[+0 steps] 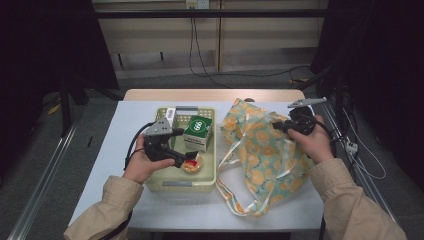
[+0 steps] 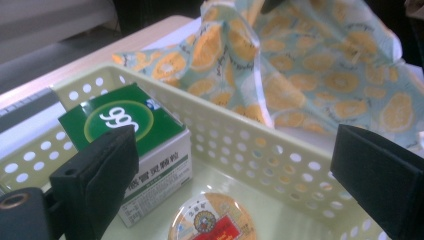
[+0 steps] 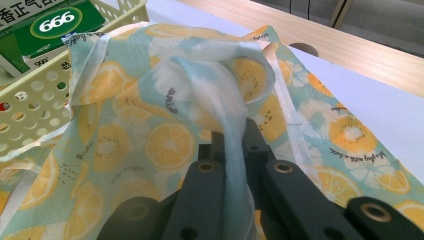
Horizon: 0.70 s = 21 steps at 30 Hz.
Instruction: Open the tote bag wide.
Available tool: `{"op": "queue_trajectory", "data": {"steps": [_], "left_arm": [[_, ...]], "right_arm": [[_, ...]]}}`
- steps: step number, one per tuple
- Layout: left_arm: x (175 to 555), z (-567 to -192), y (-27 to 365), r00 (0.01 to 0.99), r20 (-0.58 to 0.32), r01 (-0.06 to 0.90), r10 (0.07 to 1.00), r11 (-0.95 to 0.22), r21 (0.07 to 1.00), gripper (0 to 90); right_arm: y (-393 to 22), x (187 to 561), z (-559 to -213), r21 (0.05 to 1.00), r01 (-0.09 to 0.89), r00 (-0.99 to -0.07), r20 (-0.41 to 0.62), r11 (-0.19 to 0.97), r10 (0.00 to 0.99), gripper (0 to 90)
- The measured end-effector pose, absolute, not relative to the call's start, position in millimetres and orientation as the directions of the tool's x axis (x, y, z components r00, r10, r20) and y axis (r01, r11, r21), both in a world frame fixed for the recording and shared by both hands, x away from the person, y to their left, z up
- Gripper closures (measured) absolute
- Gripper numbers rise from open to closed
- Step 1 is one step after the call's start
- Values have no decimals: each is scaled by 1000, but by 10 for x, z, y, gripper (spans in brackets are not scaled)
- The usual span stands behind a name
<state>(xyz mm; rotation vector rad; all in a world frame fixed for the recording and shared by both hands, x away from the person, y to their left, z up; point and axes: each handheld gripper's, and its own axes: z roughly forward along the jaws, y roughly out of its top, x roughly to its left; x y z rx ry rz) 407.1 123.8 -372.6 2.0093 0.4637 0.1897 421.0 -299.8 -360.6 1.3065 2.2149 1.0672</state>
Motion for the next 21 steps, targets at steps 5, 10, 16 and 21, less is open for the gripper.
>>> {"op": "queue_trajectory", "data": {"steps": [5, 10, 16, 21], "left_arm": [[4103, -3789, 1184, 913, -77, 259, 400, -425, 867, 51], [4141, -3845, 1159, 913, -79, 268, 401, -439, 858, 50], [4190, -3919, 1131, 910, -81, 281, 406, -463, 841, 49], [4201, -3967, 1107, 915, -84, 286, 395, -488, 825, 49]], "right_arm": [[-3003, 4199, -3627, 751, 592, -510, 70, 291, 857, 887], [-3011, 4186, -3650, 750, 593, -512, 70, 294, 856, 887], [-3018, 4174, -3687, 745, 597, -512, 69, 297, 856, 887], [-3022, 4167, -3691, 744, 599, -510, 69, 297, 857, 887]]}}
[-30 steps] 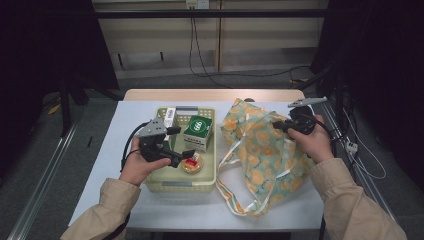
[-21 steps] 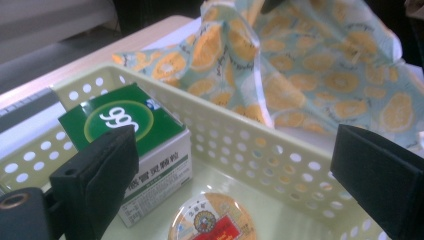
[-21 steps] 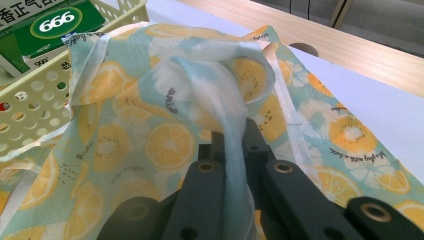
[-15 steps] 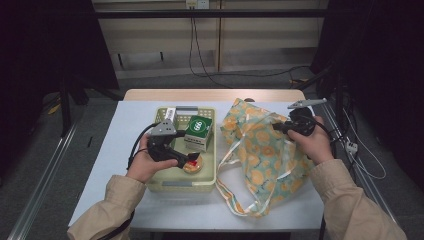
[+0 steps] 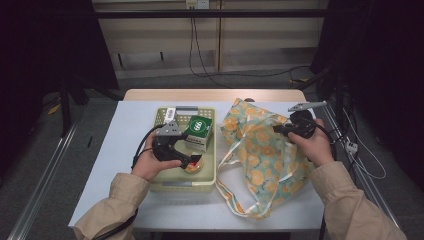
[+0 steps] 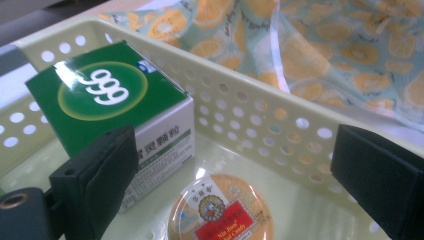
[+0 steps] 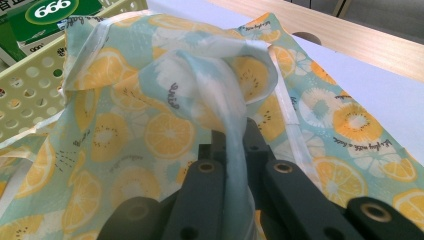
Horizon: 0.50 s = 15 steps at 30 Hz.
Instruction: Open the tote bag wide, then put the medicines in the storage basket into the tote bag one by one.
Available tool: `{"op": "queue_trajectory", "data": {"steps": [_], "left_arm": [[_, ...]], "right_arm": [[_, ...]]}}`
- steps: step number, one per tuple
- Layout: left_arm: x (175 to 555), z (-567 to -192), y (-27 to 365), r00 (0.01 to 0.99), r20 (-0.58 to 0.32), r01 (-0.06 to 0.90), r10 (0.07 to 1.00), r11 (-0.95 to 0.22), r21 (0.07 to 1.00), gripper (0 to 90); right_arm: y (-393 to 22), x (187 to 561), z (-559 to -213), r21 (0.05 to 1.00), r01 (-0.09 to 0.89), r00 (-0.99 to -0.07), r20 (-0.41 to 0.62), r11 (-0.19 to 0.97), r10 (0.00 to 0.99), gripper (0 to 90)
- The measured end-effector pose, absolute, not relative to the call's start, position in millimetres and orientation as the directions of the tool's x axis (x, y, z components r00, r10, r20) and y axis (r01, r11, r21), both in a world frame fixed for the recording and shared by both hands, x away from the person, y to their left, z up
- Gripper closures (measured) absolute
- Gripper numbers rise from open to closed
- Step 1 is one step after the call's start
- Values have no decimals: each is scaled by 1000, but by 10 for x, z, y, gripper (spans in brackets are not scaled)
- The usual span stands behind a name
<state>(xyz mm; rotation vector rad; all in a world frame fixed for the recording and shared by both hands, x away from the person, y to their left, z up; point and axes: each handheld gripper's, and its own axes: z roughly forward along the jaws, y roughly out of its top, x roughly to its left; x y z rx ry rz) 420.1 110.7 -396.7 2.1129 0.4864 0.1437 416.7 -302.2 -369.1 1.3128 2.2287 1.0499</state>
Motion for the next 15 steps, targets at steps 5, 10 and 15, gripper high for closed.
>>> {"op": "queue_trajectory", "data": {"steps": [5, 10, 15], "left_arm": [[4235, -4046, 1081, 915, -92, 299, 392, -509, 808, 62], [4245, -4117, 1088, 913, -91, 312, 399, -535, 785, 68], [4256, -4146, 1065, 920, -59, 284, 387, -557, 780, 66]], "right_arm": [[-3016, 4159, -3676, 748, 596, -511, 74, 291, 856, 887], [-3022, 4148, -3672, 749, 595, -509, 72, 290, 858, 887], [-3022, 4147, -3672, 749, 596, -509, 70, 292, 858, 887]]}}
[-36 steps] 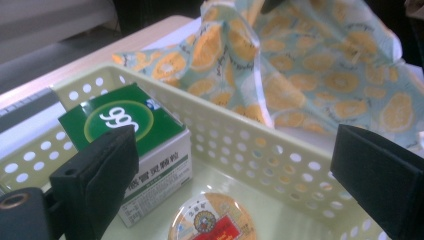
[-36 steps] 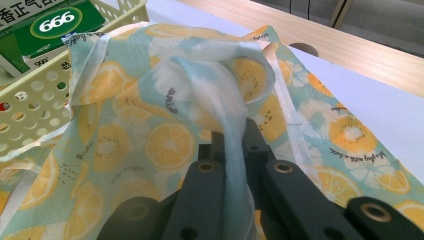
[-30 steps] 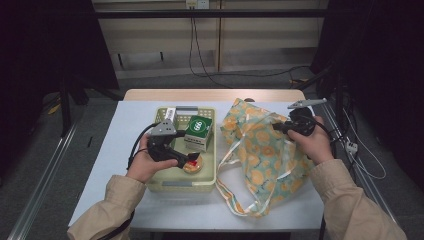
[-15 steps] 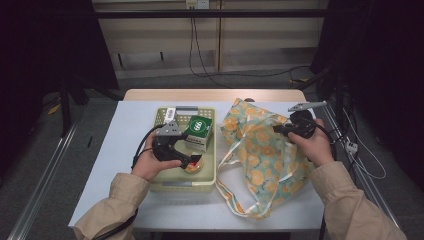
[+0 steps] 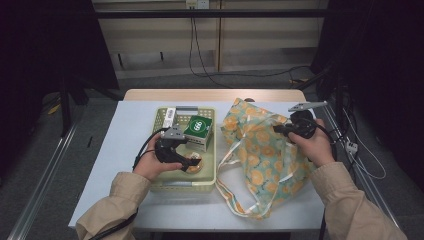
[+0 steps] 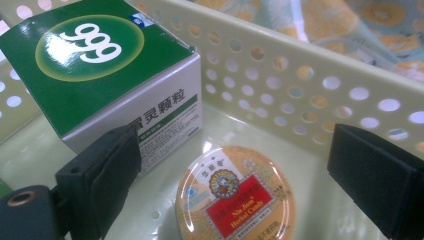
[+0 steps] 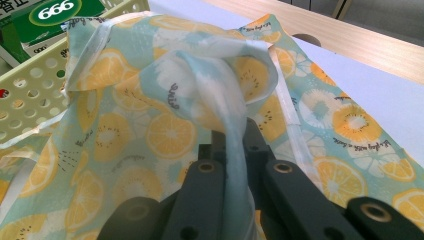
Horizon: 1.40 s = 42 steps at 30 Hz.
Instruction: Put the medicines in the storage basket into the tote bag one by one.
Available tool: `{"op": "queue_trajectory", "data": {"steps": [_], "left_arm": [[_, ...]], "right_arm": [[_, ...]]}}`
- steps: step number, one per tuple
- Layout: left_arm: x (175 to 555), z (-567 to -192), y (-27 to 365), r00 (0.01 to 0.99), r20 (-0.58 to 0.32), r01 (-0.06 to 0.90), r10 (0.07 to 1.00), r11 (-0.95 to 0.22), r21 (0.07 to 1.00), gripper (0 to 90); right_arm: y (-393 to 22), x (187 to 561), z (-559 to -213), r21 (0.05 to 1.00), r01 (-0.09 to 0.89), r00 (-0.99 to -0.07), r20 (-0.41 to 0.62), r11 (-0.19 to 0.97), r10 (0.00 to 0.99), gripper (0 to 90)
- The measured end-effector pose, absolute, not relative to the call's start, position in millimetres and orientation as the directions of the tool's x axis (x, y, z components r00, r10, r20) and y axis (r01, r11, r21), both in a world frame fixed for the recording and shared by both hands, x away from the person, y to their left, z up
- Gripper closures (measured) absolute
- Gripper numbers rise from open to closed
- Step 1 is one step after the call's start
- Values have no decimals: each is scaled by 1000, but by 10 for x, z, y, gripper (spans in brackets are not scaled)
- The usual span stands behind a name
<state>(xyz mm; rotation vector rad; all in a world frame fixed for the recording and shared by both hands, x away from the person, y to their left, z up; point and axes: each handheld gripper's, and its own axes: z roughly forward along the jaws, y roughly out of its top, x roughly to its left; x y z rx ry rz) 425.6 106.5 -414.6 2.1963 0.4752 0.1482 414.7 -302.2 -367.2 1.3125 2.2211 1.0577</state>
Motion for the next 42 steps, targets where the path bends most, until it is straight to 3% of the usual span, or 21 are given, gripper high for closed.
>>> {"op": "queue_trajectory", "data": {"steps": [10, 14, 17, 29, 36, 42], "left_arm": [[4207, -4155, 996, 933, -89, 283, 349, -557, 781, 77], [4212, -4215, 973, 932, -51, 279, 359, -621, 733, 81], [4235, -4265, 978, 916, -75, 322, 395, -610, 724, 81], [4262, -4424, 906, 922, -73, 343, 381, -712, 613, 97], [4268, -4441, 903, 911, -82, 374, 404, -725, 578, 197], [4263, -4382, 913, 899, -59, 386, 434, -721, 575, 205]], "right_arm": [[-3000, 4140, -3680, 749, 593, -518, 71, 297, 852, 887], [-2994, 4136, -3692, 745, 596, -517, 72, 299, 853, 887], [-2998, 4132, -3703, 747, 593, -521, 71, 301, 851, 887], [-3007, 4126, -3712, 745, 597, -522, 78, 298, 850, 887], [-3018, 4117, -3708, 748, 594, -522, 76, 298, 849, 887], [-3034, 4099, -3729, 745, 598, -519, 81, 294, 851, 887]]}}
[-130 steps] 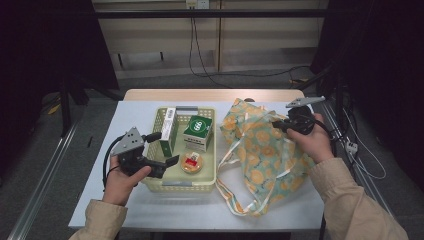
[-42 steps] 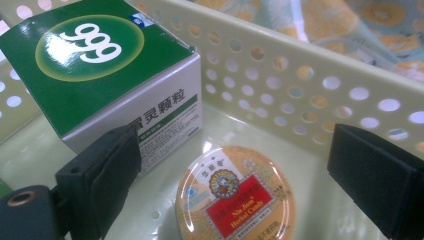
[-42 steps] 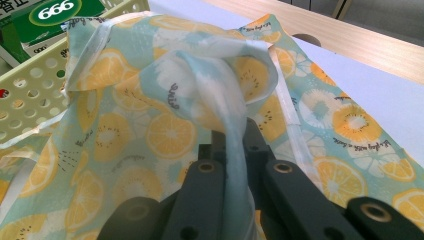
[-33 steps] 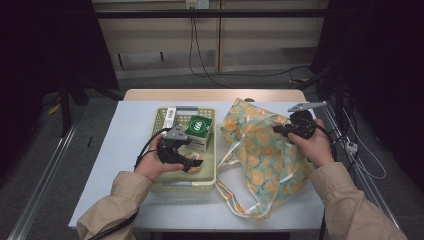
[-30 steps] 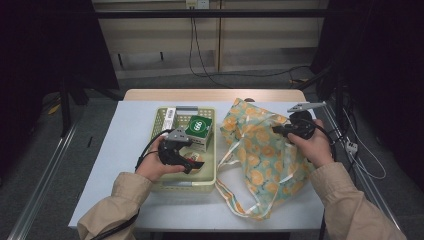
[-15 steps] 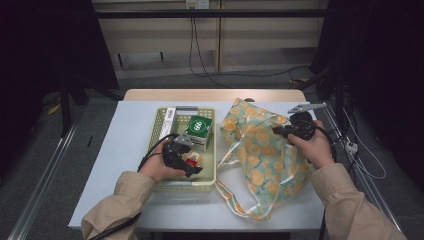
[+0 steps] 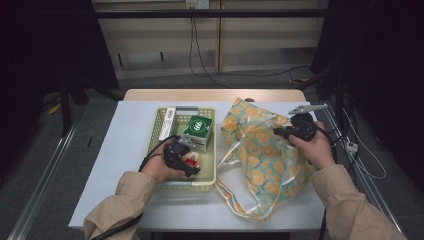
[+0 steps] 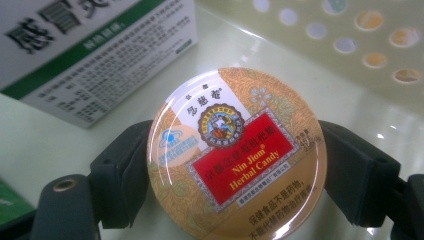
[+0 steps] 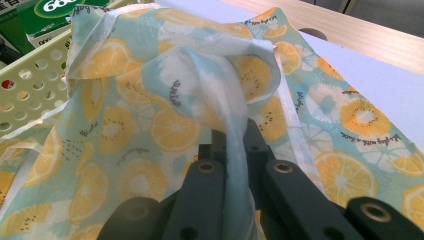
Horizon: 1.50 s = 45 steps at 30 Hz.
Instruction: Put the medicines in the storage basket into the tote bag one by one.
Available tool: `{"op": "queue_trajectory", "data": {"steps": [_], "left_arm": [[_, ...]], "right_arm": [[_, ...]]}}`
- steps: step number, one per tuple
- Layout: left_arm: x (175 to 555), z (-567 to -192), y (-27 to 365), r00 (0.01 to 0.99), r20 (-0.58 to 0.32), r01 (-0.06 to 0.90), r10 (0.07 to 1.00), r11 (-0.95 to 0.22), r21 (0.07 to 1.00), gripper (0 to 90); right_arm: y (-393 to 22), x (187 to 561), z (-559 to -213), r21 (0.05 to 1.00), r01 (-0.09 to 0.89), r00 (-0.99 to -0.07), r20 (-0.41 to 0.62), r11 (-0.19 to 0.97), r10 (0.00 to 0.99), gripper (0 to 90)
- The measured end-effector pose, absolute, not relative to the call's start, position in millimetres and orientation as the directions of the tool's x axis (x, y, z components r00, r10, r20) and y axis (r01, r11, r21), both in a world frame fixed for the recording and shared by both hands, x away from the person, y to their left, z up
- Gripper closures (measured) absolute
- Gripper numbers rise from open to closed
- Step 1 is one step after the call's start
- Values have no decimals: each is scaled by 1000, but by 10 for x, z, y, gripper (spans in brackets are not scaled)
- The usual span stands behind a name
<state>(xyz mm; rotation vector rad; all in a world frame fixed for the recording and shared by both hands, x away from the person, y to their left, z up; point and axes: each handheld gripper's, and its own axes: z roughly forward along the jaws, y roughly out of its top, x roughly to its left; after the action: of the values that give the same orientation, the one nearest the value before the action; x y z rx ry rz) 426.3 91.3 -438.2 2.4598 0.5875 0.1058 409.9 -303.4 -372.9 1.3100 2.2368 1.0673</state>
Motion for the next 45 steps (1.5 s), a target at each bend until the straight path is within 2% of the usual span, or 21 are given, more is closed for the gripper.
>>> {"op": "queue_trajectory", "data": {"steps": [7, 13, 22, 29, 45], "left_arm": [[4299, -4113, 954, 873, -99, 422, 477, -638, 644, 206], [4259, -3673, 879, 873, -90, 394, 480, -583, 711, 206], [4086, -3249, 481, 914, -88, 312, 397, -548, 776, 206], [3980, -3304, 47, 942, -80, 264, 325, -573, 776, 206], [3952, -3619, -594, 950, -96, 261, 297, -589, 765, 206]], "right_arm": [[-3031, 4094, -3728, 748, 597, -521, 85, 291, 849, 887], [-3027, 4095, -3723, 747, 598, -523, 90, 290, 848, 887], [-3029, 4096, -3654, 757, 587, -525, 87, 286, 846, 887], [-2993, 4091, -3630, 757, 584, -532, 83, 294, 843, 887], [-2975, 4090, -3573, 766, 576, -532, 85, 286, 842, 887]]}}
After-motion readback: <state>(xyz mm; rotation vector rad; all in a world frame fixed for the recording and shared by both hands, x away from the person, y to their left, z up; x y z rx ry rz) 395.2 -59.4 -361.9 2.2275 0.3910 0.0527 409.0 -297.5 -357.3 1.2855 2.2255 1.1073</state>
